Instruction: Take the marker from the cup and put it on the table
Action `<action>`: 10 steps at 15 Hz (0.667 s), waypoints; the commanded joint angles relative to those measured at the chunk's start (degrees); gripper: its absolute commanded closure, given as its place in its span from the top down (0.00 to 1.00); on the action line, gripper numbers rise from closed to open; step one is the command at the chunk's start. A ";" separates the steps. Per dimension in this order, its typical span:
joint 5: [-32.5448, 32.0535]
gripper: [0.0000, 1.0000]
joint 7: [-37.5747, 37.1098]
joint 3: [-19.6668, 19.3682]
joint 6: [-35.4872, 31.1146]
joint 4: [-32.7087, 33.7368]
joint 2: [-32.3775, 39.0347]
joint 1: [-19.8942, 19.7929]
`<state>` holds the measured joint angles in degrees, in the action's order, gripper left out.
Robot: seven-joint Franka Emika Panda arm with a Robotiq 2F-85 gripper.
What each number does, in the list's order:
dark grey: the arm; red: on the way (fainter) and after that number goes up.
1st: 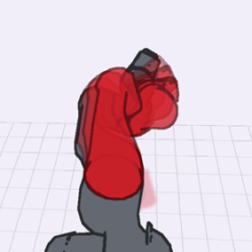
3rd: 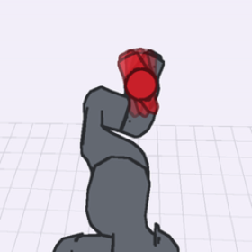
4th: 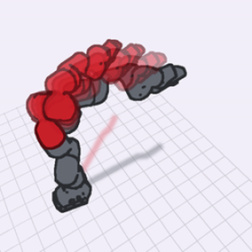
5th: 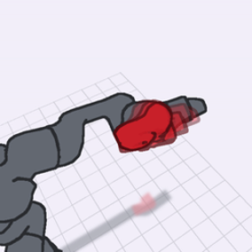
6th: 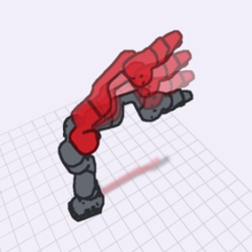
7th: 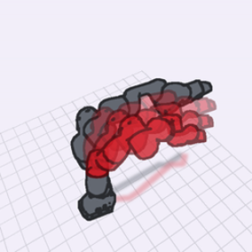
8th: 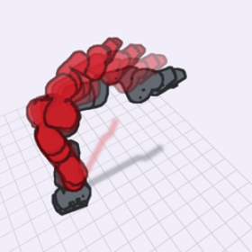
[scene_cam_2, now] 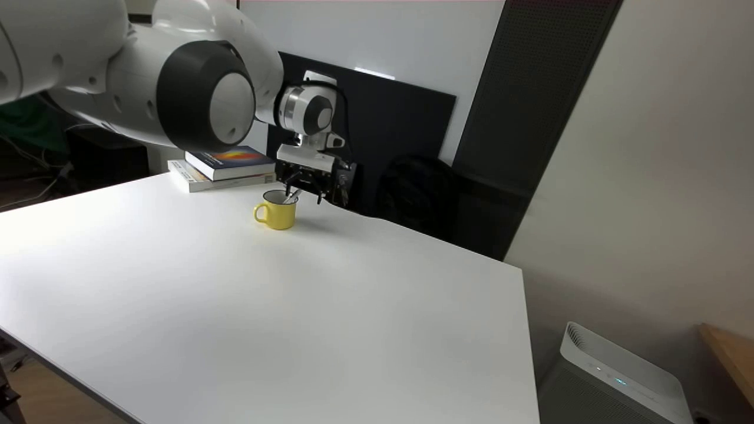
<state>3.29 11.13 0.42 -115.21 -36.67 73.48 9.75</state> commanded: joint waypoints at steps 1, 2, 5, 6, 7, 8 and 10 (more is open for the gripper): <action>0.21 1.00 -1.88 -0.12 1.15 2.14 0.90 0.31; 0.12 1.00 -1.88 -0.17 1.19 2.15 0.77 0.47; 0.29 1.00 -1.90 -0.03 1.47 2.13 0.48 0.61; 0.41 1.00 -1.92 0.04 1.73 2.08 0.45 0.56; 0.42 1.00 -1.95 -0.01 1.98 2.05 0.48 0.55; 0.34 1.00 -2.07 -0.12 2.00 2.09 0.49 0.60; 0.21 1.00 -2.03 -0.21 1.78 2.23 0.26 0.68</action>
<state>3.33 10.92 0.41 -114.88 -36.63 73.47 10.29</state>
